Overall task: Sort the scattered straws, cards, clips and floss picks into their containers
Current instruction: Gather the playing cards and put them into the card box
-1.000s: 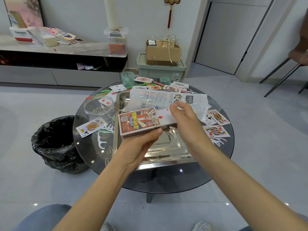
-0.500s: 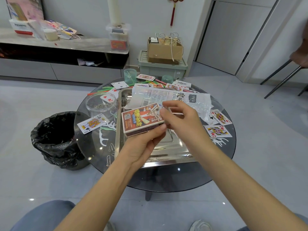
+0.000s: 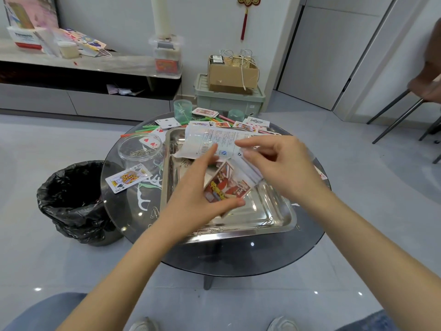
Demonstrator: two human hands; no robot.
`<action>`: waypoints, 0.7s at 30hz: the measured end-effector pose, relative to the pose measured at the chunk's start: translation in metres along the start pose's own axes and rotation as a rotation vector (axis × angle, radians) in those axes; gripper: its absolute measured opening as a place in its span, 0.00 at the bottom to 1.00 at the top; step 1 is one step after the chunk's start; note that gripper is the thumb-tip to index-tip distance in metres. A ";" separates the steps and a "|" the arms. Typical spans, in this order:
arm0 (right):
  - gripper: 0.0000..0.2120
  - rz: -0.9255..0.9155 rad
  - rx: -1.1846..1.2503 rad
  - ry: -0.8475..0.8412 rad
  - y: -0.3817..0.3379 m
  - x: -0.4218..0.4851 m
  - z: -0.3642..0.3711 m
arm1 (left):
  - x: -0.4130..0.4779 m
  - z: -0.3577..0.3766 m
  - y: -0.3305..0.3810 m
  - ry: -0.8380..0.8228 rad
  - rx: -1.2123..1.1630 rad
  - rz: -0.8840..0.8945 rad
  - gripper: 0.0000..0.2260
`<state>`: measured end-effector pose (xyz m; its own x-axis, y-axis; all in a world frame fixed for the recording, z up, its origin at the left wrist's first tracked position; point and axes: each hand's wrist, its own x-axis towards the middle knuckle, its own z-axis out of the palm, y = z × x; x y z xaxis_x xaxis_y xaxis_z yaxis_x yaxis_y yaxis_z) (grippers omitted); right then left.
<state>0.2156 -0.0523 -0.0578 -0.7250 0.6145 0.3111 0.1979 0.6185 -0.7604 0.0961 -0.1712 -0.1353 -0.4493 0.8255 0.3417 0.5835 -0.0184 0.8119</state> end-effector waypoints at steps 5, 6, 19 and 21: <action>0.11 -0.016 -0.051 -0.025 -0.004 0.006 0.008 | -0.004 0.010 -0.005 0.056 0.270 0.144 0.44; 0.10 -0.009 -0.034 -0.018 -0.005 0.008 0.008 | -0.004 0.010 -0.003 0.083 0.304 0.180 0.43; 0.09 -0.010 -0.118 0.005 -0.003 0.018 0.013 | -0.001 0.001 0.006 0.158 0.455 0.293 0.22; 0.09 -0.025 -0.120 0.003 -0.003 0.016 0.017 | 0.002 0.002 0.004 0.160 0.469 0.300 0.21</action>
<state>0.1922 -0.0520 -0.0603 -0.7289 0.5992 0.3312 0.2574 0.6882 -0.6783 0.0989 -0.1689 -0.1321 -0.2930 0.7265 0.6215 0.9223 0.0434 0.3840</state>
